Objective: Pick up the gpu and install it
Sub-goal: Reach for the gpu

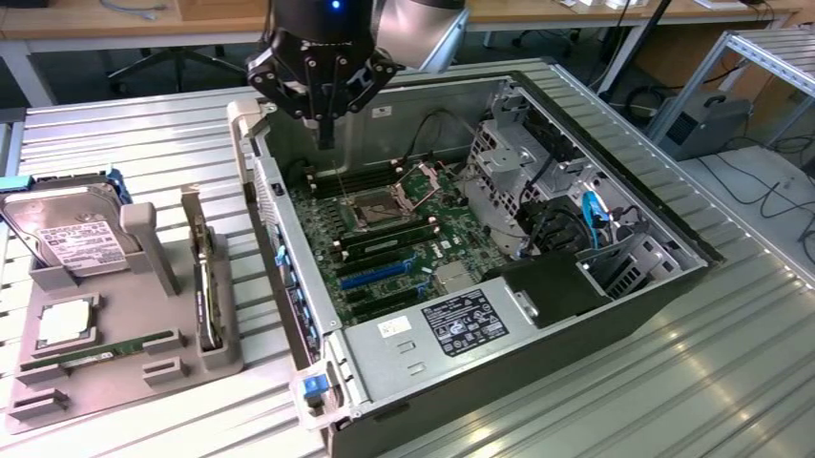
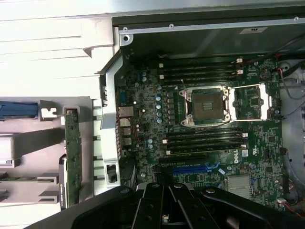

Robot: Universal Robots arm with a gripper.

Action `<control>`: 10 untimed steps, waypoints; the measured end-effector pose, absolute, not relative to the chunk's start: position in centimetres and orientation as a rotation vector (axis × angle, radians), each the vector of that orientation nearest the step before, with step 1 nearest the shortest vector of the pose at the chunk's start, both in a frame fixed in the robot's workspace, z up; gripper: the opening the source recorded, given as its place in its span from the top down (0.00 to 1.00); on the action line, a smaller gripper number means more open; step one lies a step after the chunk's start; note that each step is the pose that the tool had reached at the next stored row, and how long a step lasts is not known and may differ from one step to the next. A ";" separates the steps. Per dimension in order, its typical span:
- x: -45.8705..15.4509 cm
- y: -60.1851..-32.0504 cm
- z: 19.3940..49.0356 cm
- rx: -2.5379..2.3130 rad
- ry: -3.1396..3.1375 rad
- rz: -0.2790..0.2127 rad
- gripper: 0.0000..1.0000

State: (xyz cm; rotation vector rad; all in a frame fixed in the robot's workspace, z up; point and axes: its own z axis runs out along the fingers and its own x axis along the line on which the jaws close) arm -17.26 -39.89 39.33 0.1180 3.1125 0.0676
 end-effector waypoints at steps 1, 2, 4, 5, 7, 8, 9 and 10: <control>-17.3 -39.9 39.3 0.118 3.112 0.068 0.89; -17.3 -39.9 39.3 0.118 3.112 0.068 0.89; -17.4 -39.9 39.3 0.118 3.112 0.068 0.89; -17.5 -39.9 39.3 0.118 3.112 0.068 0.89; -17.6 -39.9 39.3 0.118 3.112 0.068 0.89; -17.6 -39.9 39.3 0.118 3.112 0.068 0.89; -17.7 -39.9 39.3 0.118 3.112 0.068 0.89; -17.7 -39.9 39.3 0.118 3.112 0.068 0.89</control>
